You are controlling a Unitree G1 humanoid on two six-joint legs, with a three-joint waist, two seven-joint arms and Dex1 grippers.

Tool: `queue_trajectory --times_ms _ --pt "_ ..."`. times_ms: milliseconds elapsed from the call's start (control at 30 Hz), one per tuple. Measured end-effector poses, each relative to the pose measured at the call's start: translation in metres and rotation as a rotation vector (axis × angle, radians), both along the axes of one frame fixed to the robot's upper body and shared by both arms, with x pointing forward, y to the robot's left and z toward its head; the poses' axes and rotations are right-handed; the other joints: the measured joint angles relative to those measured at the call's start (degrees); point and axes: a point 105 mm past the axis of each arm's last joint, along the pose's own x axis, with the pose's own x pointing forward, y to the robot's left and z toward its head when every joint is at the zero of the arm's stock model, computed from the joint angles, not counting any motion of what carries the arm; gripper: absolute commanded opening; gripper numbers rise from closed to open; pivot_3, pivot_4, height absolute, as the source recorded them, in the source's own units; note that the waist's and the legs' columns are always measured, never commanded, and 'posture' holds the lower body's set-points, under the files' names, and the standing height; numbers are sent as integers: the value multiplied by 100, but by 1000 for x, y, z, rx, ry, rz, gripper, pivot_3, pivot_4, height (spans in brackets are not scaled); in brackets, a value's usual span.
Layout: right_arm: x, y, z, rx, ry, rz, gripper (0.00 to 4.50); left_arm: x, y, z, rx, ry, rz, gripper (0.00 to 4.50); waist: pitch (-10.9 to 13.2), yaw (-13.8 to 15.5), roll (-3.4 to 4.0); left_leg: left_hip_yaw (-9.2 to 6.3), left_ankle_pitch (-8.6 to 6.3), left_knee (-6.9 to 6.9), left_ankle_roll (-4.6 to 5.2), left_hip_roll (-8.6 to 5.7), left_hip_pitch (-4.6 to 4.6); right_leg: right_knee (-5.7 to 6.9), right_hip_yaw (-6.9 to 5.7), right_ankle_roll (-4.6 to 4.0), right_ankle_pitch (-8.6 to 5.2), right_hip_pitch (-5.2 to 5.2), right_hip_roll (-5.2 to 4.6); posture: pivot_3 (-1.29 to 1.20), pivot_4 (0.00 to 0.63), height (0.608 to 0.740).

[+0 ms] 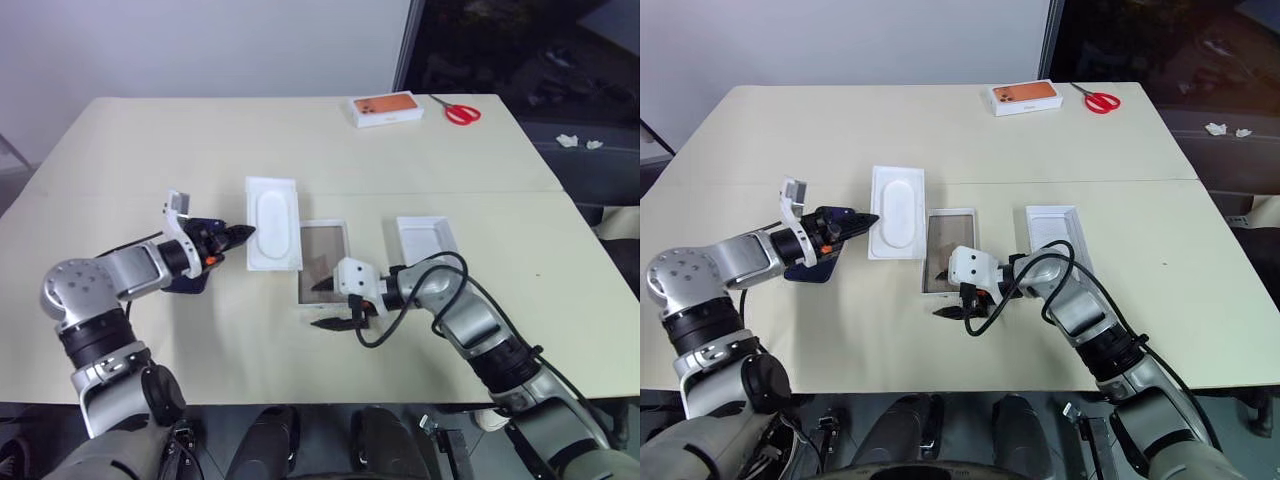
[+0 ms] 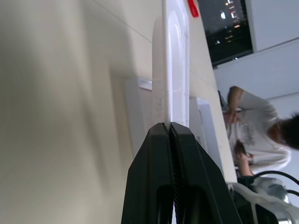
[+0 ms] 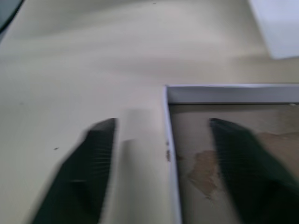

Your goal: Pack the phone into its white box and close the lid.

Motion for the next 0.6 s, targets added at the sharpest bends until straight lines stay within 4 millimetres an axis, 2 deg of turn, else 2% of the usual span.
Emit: queue_trajectory --times_ms 67,167,267,333,433,600 --pt "3 -3 9 41 2 -23 4356 -2 -6 0 -12 -1 -12 0 0 -2 0 0 0 -1 0 0 -1 0 0 0 0 -1 0 0 150 740" --pt "7 -14 41 174 21 -61 4356 -2 -19 -3 -55 7 -19 0 1 9 -1 -1 -1 1 1 0 -1 -2 -1 0 0 3 0 0 150 740" --pt "12 -48 62 200 17 -126 4356 -4 -34 -8 -59 24 -24 0 3 60 -5 -4 -7 3 10 -3 -1 -10 -6 0 0 12 -3 0 150 740" --pt "10 -67 55 151 25 -162 4356 -6 -34 -14 -45 41 -10 0 3 84 -5 -4 -9 0 11 -2 -1 -13 -5 0 0 12 -1 0 150 740" --pt "4 -80 36 117 79 -193 4356 -7 -39 -23 -56 74 0 0 4 70 -7 0 -10 -1 9 2 -1 -7 0 0 0 6 2 0 150 740" --pt "12 -86 46 123 27 -218 4356 -10 -59 -25 -84 85 -29 0 6 83 -9 2 -8 3 5 1 -1 -5 -1 1 0 7 2 0 150 740"
